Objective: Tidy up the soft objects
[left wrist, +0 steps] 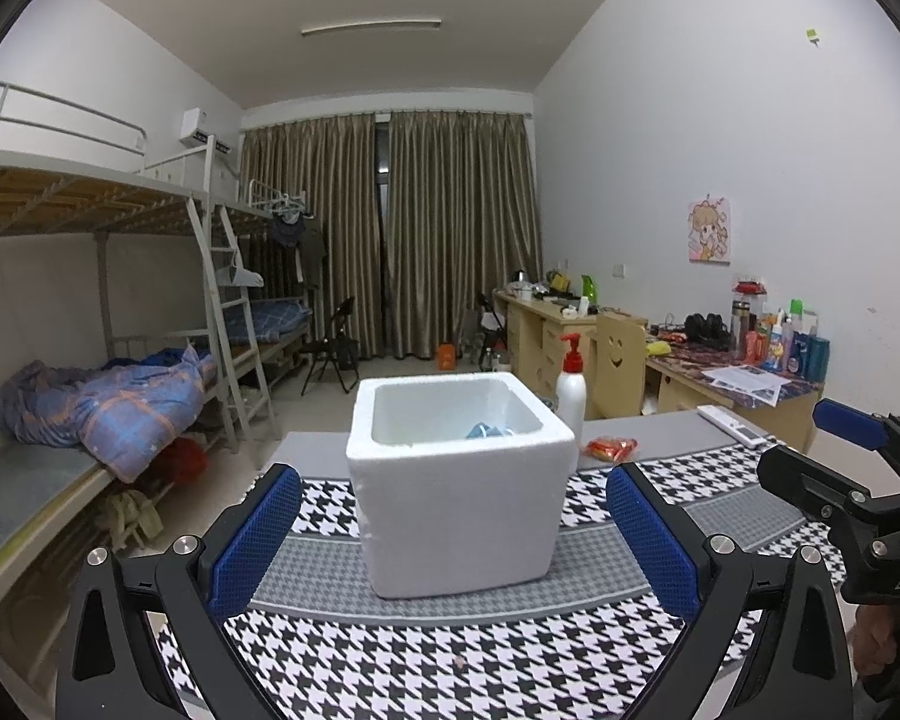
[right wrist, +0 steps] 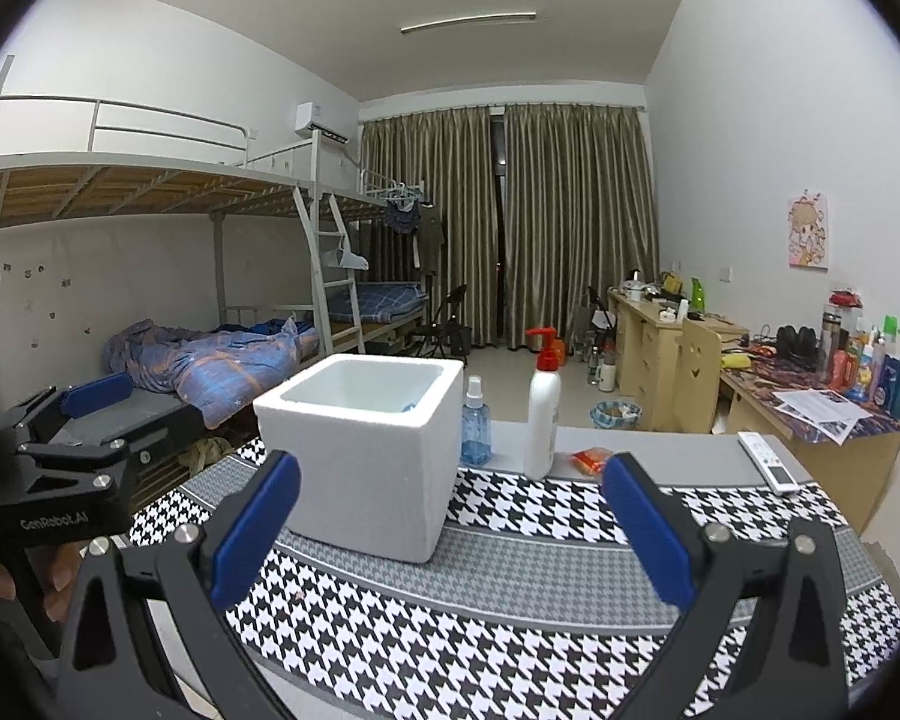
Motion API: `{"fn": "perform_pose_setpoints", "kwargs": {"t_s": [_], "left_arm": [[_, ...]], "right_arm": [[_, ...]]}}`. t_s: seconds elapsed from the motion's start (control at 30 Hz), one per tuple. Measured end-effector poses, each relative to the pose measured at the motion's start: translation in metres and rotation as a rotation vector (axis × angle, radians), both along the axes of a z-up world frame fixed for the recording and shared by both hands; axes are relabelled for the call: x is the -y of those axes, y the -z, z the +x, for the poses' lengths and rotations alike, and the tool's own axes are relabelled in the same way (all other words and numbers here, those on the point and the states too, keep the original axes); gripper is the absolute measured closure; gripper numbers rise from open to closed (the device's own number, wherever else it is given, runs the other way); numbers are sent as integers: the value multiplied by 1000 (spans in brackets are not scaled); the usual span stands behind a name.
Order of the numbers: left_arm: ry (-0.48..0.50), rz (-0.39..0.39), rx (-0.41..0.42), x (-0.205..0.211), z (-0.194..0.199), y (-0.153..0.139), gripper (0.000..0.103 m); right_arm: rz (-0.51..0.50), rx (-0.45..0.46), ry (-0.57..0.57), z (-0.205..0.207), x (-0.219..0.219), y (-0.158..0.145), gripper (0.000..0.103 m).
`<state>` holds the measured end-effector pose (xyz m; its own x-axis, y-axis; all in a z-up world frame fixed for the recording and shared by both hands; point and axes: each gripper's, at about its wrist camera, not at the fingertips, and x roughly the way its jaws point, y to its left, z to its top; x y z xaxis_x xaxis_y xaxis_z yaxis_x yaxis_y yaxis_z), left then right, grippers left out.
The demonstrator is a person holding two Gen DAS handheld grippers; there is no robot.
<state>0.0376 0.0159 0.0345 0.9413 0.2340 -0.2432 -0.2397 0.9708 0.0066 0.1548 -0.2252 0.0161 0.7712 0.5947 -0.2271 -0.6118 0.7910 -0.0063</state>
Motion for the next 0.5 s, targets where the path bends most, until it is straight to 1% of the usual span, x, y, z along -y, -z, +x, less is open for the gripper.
{"fn": "perform_pose_setpoints", "kwargs": {"t_s": [0.3,0.5], "left_arm": [[6,-14,6,6,-12,6,1],[3,-10,0,8,-17,14,1]], "right_arm": [[5,-16,4,-6,7,8,1],[0,-24,7,-11,9,13,1]]}}
